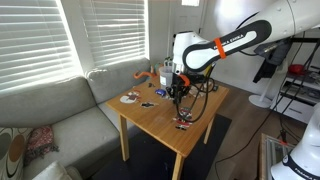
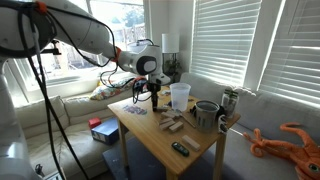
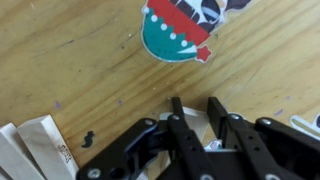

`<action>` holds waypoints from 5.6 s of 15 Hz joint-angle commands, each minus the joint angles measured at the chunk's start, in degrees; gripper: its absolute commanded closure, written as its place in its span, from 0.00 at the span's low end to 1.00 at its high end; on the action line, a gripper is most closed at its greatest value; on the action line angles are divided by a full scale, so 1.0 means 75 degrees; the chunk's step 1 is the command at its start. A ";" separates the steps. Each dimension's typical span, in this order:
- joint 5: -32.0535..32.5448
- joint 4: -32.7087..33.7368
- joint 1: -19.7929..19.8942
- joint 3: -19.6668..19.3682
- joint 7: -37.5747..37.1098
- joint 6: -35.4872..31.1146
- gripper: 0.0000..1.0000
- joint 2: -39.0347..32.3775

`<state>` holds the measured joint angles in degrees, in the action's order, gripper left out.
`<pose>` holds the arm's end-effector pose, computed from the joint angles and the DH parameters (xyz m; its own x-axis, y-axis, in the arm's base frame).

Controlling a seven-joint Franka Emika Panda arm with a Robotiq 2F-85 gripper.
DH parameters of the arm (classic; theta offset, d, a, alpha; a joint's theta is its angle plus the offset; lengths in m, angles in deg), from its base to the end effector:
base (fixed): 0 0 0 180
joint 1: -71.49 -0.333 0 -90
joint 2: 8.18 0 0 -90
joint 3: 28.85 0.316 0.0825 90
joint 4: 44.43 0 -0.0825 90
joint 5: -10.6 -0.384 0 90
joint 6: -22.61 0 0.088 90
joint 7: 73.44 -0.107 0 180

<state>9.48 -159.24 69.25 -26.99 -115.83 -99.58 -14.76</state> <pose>0.5769 0.0418 0.4022 0.7783 -0.6278 -0.0035 -0.6277 -0.7781 -0.0244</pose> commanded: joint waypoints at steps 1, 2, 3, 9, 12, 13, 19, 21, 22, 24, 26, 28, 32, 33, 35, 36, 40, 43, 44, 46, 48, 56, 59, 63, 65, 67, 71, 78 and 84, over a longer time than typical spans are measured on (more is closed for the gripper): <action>-0.0039 0.0011 -0.0166 0.0027 0.0070 0.0457 0.92 0.0127; -0.0053 -0.0038 -0.0180 0.0038 0.0135 0.0447 0.92 0.0180; -0.0070 -0.0064 -0.0207 0.0050 0.0147 0.0468 0.92 0.0232; 0.0130 -0.0464 -0.0475 0.0296 0.1239 0.0575 0.92 0.0579; 0.0341 -0.0844 -0.0601 0.0435 0.2123 0.0452 0.92 0.0839; 0.0353 -0.0944 -0.0619 0.0470 0.2405 0.0415 0.92 0.0906; 0.0257 -0.1429 -0.0545 0.0500 0.3145 0.0318 0.37 0.1419; 0.0402 -0.1548 -0.0438 0.0434 0.2889 0.0324 0.24 0.1722; 0.0441 -0.1614 -0.0376 0.0400 0.2874 0.0316 0.17 0.1869; 0.0447 -0.1803 -0.0197 0.0295 0.3077 0.0339 0.03 0.2190; 0.0496 -0.2081 -0.0012 0.0173 0.3425 0.0312 0.00 0.2529; 0.0488 -0.2399 0.0150 0.0031 0.3833 0.0366 0.00 0.2857; 0.0598 -0.3032 0.0436 -0.0214 0.4451 0.0386 0.00 0.3459; 0.0559 -0.3183 0.0503 -0.0310 0.4644 0.0279 0.00 0.3572; 0.0622 -0.3359 0.0650 -0.0416 0.4774 0.0278 0.00 0.3703; 0.0627 -0.3420 0.0704 -0.0473 0.4849 0.0221 0.00 0.3723; 0.0600 -0.3567 0.0869 -0.0656 0.5087 -0.0330 0.00 0.3648; 0.0521 -0.3587 0.0923 -0.0756 0.5195 -0.0877 0.00 0.3493; 0.0489 -0.3585 0.0922 -0.0773 0.5222 -0.1047 0.00 0.3443; 0.0453 -0.3509 0.0905 -0.0786 0.5226 -0.1300 0.00 0.3298; 0.0348 -0.3431 0.0860 -0.0797 0.5261 -0.1501 0.00 0.3135; -0.0187 -0.3127 0.0677 -0.0780 0.5353 -0.1805 0.00 0.2531; -0.0414 -0.3010 0.0629 -0.0764 0.5383 -0.1803 0.02 0.2411; -0.0466 -0.2920 0.0642 -0.0757 0.5351 -0.1813 0.36 0.2225; -0.0484 -0.2891 0.0645 -0.0756 0.5357 -0.1798 0.43 0.2178; -0.0445 -0.2863 0.0663 -0.0754 0.5325 -0.1774 0.28 0.2165; -0.0342 -0.2880 0.0717 -0.0753 0.5198 -0.1752 0.13 0.2146; -0.0467 -0.2897 0.0812 -0.0818 0.5099 -0.2008 0.28 0.2053; -0.0337 -0.2903 0.0889 -0.0849 0.4949 -0.2048 0.28 0.2173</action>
<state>7.15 -181.36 75.49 -33.41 -77.75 -114.31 1.26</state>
